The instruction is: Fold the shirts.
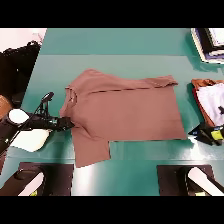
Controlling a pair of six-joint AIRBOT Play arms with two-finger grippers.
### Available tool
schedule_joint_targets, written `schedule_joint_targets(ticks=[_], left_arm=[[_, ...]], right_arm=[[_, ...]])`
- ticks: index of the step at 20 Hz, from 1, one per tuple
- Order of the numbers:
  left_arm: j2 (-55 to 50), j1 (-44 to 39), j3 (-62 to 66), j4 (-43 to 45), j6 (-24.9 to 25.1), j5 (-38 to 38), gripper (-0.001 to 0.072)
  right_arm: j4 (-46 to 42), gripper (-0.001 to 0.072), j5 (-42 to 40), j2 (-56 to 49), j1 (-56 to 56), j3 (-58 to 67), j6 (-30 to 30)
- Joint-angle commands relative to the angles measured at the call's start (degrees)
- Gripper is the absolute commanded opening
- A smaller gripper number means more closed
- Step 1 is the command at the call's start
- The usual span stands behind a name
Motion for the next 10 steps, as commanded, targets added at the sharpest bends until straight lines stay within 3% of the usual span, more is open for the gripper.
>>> schedule_joint_targets(ticks=[1,6,7,8,10], left_arm=[[0.04,-0.02,0.28,-0.07,0.13,0.55,0.0032],[0.04,-0.02,0.28,-0.07,0.11,0.28,0.0032],[0.04,-0.02,0.28,-0.04,0.11,0.31,0.0032],[0.04,-0.02,0.28,-0.04,0.11,0.31,0.0031],[0.04,-0.02,0.28,-0.04,0.02,0.28,0.0031]], right_arm=[[3.15,0.0445,-4.11,-2.80,-1.07,-5.53,-1.55],[3.67,0.0426,-9.75,-4.59,6.16,-5.51,-1.49],[3.91,0.0362,-10.82,-4.02,7.02,-5.51,-1.44],[4.17,0.0232,-11.82,-3.15,7.67,-5.51,-1.44],[4.13,0.0064,-13.31,-0.83,8.55,-5.51,-1.66]])
